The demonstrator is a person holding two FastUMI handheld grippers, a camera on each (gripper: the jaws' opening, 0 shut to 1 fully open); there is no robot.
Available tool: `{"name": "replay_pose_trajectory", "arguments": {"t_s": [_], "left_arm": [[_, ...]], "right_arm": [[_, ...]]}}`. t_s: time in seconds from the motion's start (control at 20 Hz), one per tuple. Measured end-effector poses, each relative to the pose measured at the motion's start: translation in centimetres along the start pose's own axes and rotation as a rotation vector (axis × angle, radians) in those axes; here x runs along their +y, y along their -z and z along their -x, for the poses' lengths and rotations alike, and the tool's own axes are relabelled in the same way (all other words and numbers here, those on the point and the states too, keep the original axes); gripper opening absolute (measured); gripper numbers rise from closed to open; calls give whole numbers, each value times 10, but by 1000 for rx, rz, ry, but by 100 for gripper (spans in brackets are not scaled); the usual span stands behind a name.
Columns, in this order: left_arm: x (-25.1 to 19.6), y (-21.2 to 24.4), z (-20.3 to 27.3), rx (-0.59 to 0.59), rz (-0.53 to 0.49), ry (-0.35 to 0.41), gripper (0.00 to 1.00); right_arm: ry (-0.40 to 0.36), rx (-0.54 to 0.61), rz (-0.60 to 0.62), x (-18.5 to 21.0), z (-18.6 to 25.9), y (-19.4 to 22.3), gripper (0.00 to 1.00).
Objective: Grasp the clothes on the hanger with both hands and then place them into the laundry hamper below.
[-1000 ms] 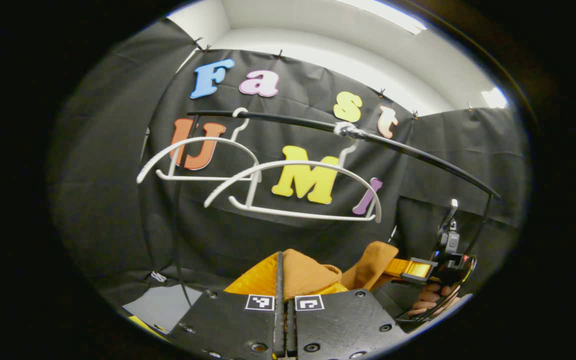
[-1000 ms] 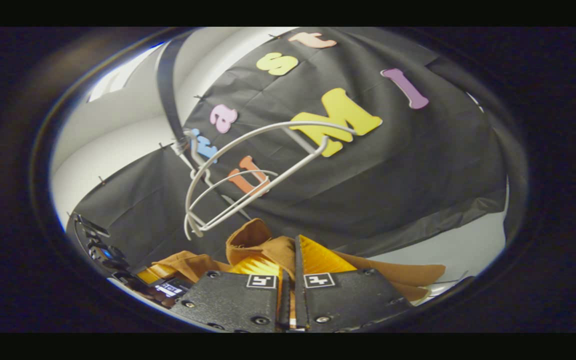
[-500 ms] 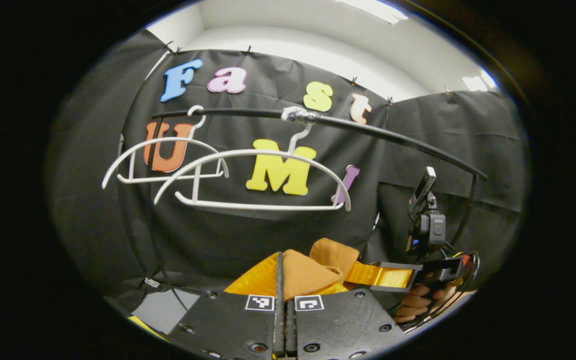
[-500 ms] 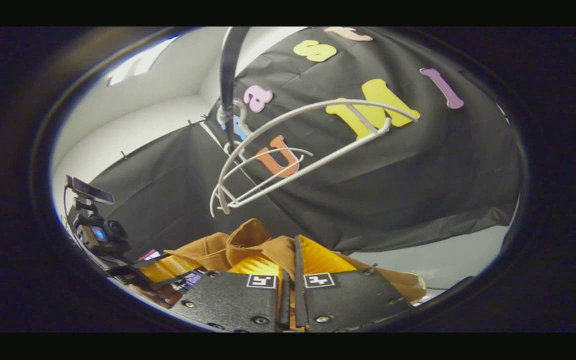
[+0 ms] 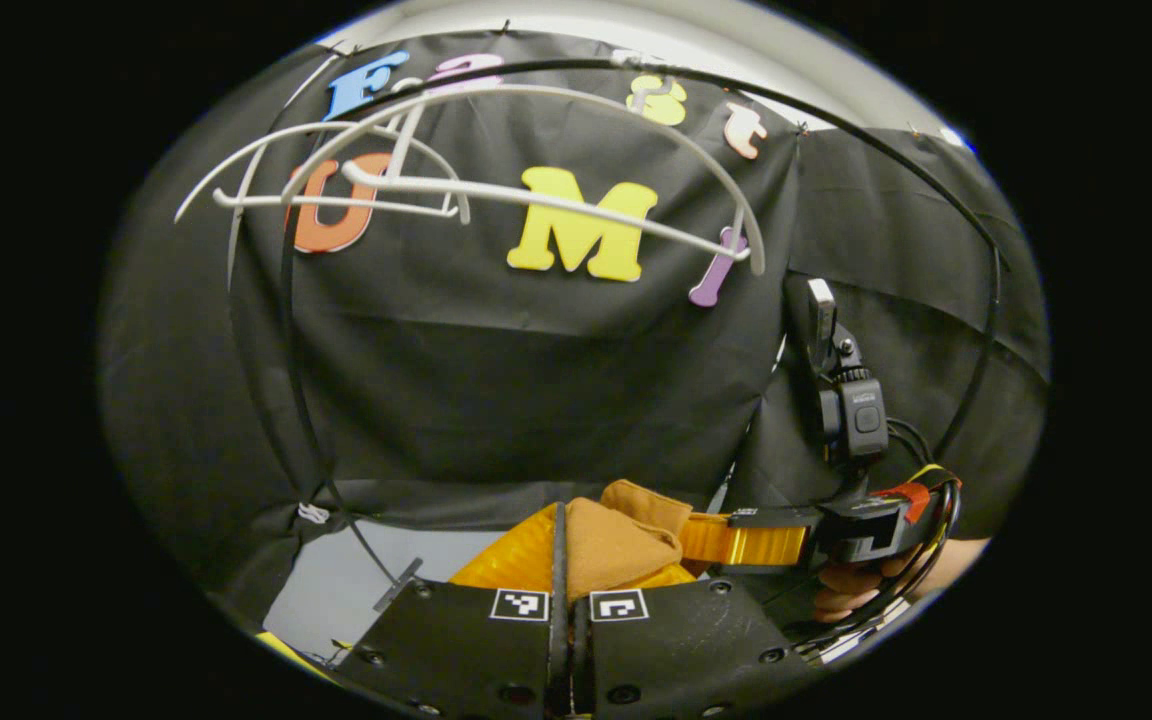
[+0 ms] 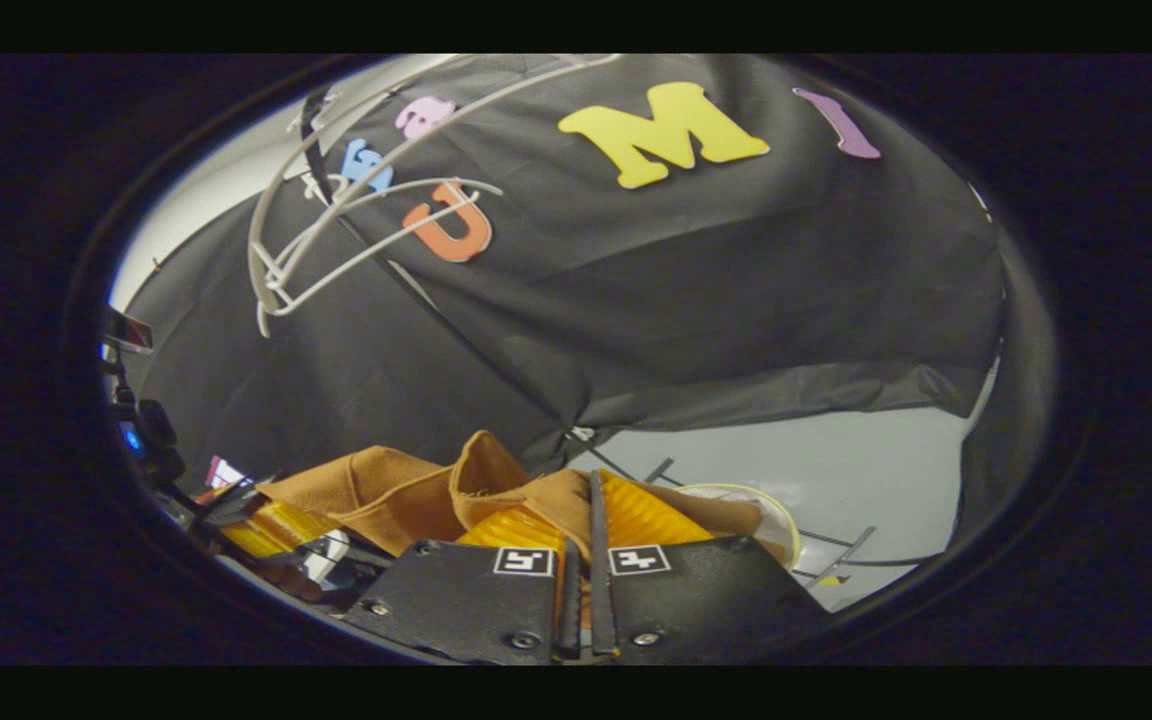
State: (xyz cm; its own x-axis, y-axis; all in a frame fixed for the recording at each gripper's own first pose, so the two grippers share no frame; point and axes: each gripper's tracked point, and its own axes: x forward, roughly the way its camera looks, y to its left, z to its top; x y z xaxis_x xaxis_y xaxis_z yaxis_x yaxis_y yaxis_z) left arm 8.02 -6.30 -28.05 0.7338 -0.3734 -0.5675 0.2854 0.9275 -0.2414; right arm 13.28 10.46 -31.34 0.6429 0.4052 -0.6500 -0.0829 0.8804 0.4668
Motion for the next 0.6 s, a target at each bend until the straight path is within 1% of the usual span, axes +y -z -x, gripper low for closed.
{"name": "replay_pose_trajectory", "arguments": {"t_s": [0.15, 0.2, 0.25, 0.3, 0.4, 0.45, 0.5, 0.55, 0.6], "left_arm": [[14, 28, -17, 74, 9, -3, 1], [14, 33, -19, 96, 10, 0, 1], [14, 40, -24, 119, 8, 1, 1], [15, 46, -26, 144, 7, 3, 1], [18, 66, -36, 198, 10, 3, 1], [19, 77, -42, 226, 10, 6, 1], [17, 87, -51, 256, 10, 4, 1], [17, 98, -56, 291, 8, -5, 1], [19, 106, -61, 318, 4, -14, 1]], "right_arm": [[79, 53, 8, -20, -19, 20, 7], [103, 71, 9, -25, -24, 28, 5], [131, 87, 7, -32, -30, 35, 7], [156, 103, 5, -37, -36, 41, 5], [203, 139, -5, -50, -48, 57, 5], [233, 162, -13, -59, -54, 66, 7], [263, 184, -32, -71, -57, 78, 5], [298, 204, -50, -81, -60, 87, 5], [325, 219, -60, -89, -66, 97, 7]]}}
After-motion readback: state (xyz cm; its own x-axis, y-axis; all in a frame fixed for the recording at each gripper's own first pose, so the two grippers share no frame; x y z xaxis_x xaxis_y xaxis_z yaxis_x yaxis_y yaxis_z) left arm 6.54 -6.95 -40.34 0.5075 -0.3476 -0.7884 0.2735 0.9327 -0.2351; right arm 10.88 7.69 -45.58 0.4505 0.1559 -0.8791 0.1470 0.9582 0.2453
